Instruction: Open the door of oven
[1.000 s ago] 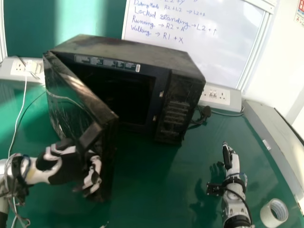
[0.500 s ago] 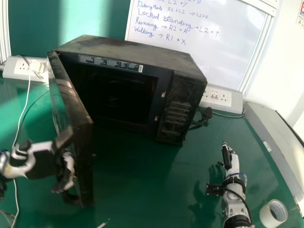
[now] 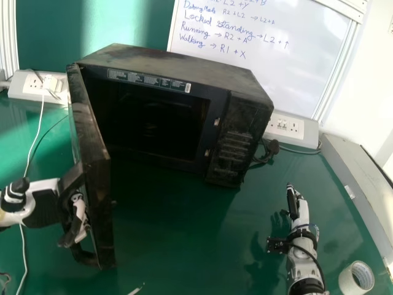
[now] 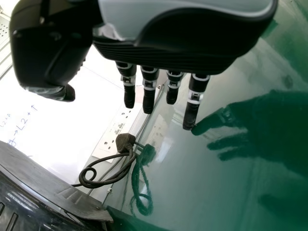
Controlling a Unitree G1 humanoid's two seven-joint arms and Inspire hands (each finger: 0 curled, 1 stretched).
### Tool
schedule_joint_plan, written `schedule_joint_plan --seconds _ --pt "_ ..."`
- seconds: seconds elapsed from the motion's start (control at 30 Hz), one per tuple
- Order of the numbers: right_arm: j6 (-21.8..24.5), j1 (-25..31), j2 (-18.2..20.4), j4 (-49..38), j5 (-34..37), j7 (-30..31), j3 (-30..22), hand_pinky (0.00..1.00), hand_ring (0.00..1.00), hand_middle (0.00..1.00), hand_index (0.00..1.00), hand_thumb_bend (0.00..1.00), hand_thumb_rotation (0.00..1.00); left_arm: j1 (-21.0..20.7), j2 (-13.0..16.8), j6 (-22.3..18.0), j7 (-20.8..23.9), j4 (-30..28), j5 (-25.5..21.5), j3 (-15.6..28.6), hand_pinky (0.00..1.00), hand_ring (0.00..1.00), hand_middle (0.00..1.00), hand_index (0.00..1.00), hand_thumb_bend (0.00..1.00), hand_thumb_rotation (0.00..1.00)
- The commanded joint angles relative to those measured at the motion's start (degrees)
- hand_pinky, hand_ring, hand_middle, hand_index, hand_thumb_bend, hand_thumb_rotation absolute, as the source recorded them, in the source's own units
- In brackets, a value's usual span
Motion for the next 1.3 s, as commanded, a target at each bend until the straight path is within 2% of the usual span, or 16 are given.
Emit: schedule_joint_plan --seconds 0.0,0.17,0.27,0.3,0.37,0.43,0.53,0.6,0.67,0.73,0.9,1.03,1.13,1.27 --pt "0.1 1.4 -0.8 1.1 0.3 0.3 -0.7 0.78 0.89 0.95 0.95 0.66 1.0 -6.8 6.5 2.5 22.4 -1.5 -10.2 16.7 0.0 0.01 0.42 0.47 0.51 0.0" --pt "0.4 1.3 -0.8 1.1 0.2 0.2 -0.6 0.8 0.9 0.95 0.95 0.65 0.99 -8.1 7.5 3.8 25.9 2.9 -10.4 19.6 0.0 0.0 0.43 0.47 0.51 0.0" --pt "0.4 1.2 -0.8 1.1 0.1 0.1 -0.5 0.82 0.91 0.96 0.95 0.63 0.99 -9.5 9.6 4.7 25.4 7.4 -10.6 20.4 0.0 0.0 0.45 0.48 0.51 0.0" --pt "0.2 1.2 -0.8 1.1 0.5 0.3 -0.8 0.83 0.93 0.96 0.96 0.61 0.98 -10.2 10.1 4.3 24.9 8.9 -10.9 20.6 0.0 0.0 0.46 0.48 0.51 0.0" --pt "-0.1 1.3 -0.8 1.0 0.4 0.2 -0.8 0.79 0.91 0.96 0.95 0.63 0.99 -10.8 10.5 2.6 25.3 10.5 -10.7 20.9 0.0 0.0 0.46 0.48 0.51 0.0" --pt "0.3 1.3 -0.9 1.1 0.1 -0.1 -0.5 0.76 0.87 0.94 0.94 0.67 0.99 -11.1 11.2 3.3 25.1 12.4 -12.0 21.1 0.0 0.0 0.45 0.48 0.51 0.0" --pt "0.7 1.2 -0.9 1.2 0.4 0.1 -0.8 0.79 0.89 0.95 0.95 0.69 0.99 -11.1 11.4 1.5 26.2 14.0 -11.6 21.3 0.0 0.0 0.45 0.49 0.51 0.0" --pt "0.8 1.1 -1.0 1.2 0.3 0.3 -0.8 0.81 0.92 0.96 0.97 0.7 1.0 -11.6 12.1 1.1 25.3 16.5 -12.0 21.5 0.0 0.0 0.45 0.49 0.51 0.0" --pt "0.7 1.1 -1.0 1.2 0.2 0.1 -0.7 0.81 0.92 0.96 0.97 0.68 1.0 -11.8 12.8 -1.1 24.6 18.6 -11.4 21.5 0.0 0.0 0.45 0.49 0.51 0.0" --pt "0.7 1.1 -1.1 1.2 -0.2 -0.2 -0.3 0.78 0.89 0.95 0.96 0.7 1.0 -11.6 12.9 -3.1 26.1 19.0 -10.8 21.8 0.0 0.0 0.46 0.49 0.51 0.0" --pt "0.7 1.2 -1.1 1.2 -0.1 0.0 -0.4 0.75 0.87 0.94 0.95 0.7 1.0 -11.9 14.8 -3.0 27.5 22.0 -10.1 22.4 0.0 0.0 0.46 0.48 0.51 0.0" --pt "0.2 1.3 -1.3 1.2 -0.6 -0.2 0.1 0.75 0.86 0.93 0.94 0.65 1.0 -12.0 16.4 -5.8 28.6 24.6 -8.6 22.3 0.0 0.0 0.45 0.49 0.51 0.0" --pt "0.3 1.4 -1.5 1.3 -0.7 -0.3 0.2 0.73 0.84 0.91 0.93 0.64 1.0 -12.4 17.7 -6.7 28.9 26.9 -8.9 22.2 0.0 0.0 0.46 0.48 0.51 0.0" --pt "0.5 1.3 -1.4 1.3 0.2 0.3 -1.1 0.75 0.86 0.94 0.95 0.67 0.99 -13.0 18.8 -7.0 32.4 28.5 -10.0 22.6 0.0 0.0 0.46 0.48 0.51 0.0"
